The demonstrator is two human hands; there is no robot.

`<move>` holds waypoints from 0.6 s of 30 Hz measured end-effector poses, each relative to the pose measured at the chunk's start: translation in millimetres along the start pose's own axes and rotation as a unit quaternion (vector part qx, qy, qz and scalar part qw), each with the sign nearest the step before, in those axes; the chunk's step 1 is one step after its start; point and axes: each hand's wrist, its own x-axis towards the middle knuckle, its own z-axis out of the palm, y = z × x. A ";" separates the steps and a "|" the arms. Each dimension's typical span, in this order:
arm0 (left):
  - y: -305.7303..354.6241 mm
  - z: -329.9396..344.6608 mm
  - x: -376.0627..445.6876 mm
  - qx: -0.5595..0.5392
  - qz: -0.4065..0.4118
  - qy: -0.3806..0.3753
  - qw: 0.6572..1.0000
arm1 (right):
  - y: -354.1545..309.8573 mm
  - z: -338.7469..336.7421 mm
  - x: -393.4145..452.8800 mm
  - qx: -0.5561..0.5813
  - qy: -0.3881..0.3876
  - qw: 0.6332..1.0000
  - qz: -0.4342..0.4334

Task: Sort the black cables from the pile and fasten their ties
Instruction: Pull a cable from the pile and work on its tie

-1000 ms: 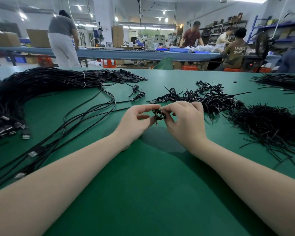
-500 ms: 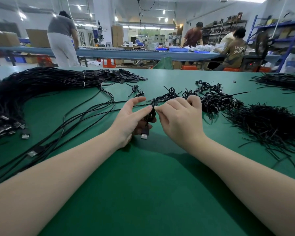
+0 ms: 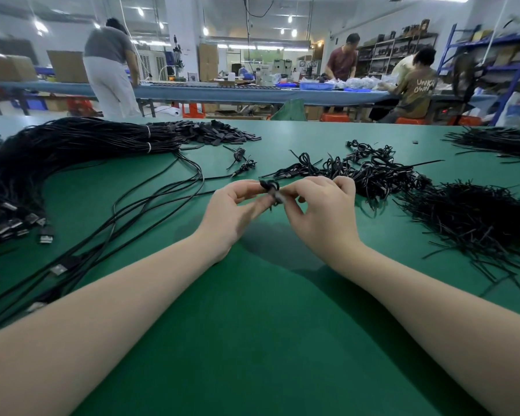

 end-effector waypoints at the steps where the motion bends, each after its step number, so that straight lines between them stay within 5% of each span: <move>1: -0.9 0.5 0.8 0.008 -0.004 0.001 1.000 | -0.6 -0.3 -0.2 -0.004 0.009 1.000 -0.011; 7: 7.5 2.7 -0.3 -0.006 -0.113 -0.047 0.992 | 3.7 -4.4 3.7 -0.125 0.089 0.972 -0.179; 10: 15.4 0.3 -2.0 -0.047 -0.137 -0.074 0.987 | 0.0 -8.3 4.1 -0.118 0.068 0.971 -0.199; 14: 15.3 4.1 -2.2 -0.036 -0.140 -0.003 0.989 | 0.8 -19.1 31.9 -0.025 -0.084 0.990 -0.111; 18: 11.2 2.8 0.3 0.002 -0.138 -0.024 0.990 | 41.9 -20.7 110.3 -0.097 -0.115 0.988 0.015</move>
